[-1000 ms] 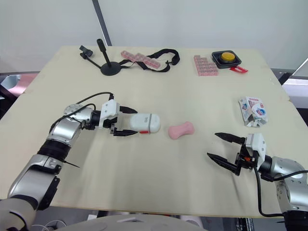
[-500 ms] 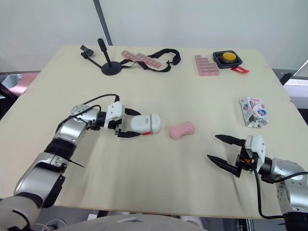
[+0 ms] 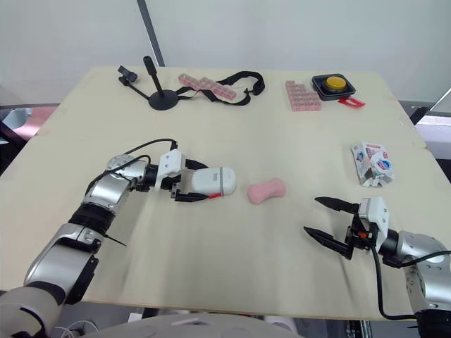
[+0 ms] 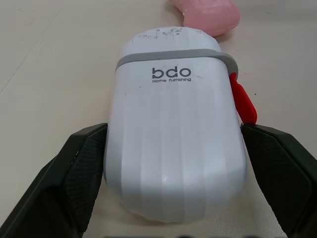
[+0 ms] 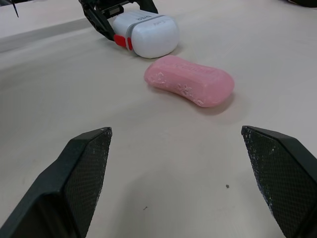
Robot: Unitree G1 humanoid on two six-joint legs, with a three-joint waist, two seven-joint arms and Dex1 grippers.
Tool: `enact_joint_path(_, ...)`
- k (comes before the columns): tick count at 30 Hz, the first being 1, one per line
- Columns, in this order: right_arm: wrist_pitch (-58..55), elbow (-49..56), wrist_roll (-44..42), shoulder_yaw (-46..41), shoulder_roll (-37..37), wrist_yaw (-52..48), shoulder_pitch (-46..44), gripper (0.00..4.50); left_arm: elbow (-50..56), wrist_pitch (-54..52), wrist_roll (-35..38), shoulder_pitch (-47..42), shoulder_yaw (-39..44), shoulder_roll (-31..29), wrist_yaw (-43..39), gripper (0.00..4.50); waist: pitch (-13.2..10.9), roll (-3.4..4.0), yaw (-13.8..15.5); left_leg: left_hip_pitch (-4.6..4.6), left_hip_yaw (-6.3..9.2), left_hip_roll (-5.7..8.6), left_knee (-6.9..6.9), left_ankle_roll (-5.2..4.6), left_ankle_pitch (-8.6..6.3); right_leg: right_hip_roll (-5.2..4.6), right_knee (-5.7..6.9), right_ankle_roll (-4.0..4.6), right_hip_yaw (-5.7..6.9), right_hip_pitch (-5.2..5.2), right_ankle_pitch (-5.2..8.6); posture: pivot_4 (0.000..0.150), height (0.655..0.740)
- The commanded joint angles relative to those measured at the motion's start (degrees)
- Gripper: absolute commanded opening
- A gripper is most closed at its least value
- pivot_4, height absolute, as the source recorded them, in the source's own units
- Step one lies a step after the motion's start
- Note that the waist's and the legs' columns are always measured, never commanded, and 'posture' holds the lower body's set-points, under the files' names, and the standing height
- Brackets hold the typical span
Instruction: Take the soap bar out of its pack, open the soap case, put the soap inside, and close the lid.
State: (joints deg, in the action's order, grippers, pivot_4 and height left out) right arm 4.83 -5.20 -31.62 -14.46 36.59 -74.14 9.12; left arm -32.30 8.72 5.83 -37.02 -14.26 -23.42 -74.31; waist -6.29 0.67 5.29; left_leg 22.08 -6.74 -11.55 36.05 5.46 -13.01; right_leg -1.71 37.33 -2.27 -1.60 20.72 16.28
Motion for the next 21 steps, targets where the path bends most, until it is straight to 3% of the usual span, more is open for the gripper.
enact_joint_path(1, 0.3, 1.8, -0.2, -1.2, 1.2, -0.3, 0.0, 4.5, 1.2, 1.0, 0.3, -0.8, 0.5, -0.1, -0.3, 3.64, 0.0, 0.0, 0.0, 0.0, 0.0, 0.0, 0.0, 0.0, 0.0, 0.0, 0.0, 0.0, 0.01, 0.0, 0.0, 0.15, 0.7395)
enact_joint_path(2, 0.2, 1.9, -0.2, -1.2, 1.2, -0.2, 0.0, 4.5, 1.1, 1.3, 0.2, -0.8, 0.5, -0.1, -0.1, 3.47, 0.0, 0.0, 0.0, 0.0, 0.0, 0.0, 0.0, 0.0, 0.0, 0.0, 0.0, 0.0, 0.01, 0.0, 0.0, 0.15, 0.7395)
enact_joint_path(13, -2.6, 4.3, -1.0, -0.9, 2.3, 0.1, -0.7, 4.5, 1.8, 3.5, 0.2, -0.6, 1.2, -0.6, 0.4, 3.47, 0.0, 0.0, 0.0, 0.03, 0.03, 0.0, -0.01, 0.0, 0.0, 0.0, -0.05, 0.0, 0.04, 0.0, 0.0, 0.15, 0.7395)
enact_joint_path(21, -15.6, 16.0, -6.5, -0.2, 6.3, 0.9, -0.1, 4.5, 16.3, 4.0, 4.8, 6.6, 3.9, -4.0, 0.2, 3.47, -0.1, 0.01, 0.1, 0.04, 0.04, 0.0, -0.16, 0.01, 0.0, 0.02, -0.08, -0.02, 0.09, 0.01, 0.0, 0.15, 0.7395)
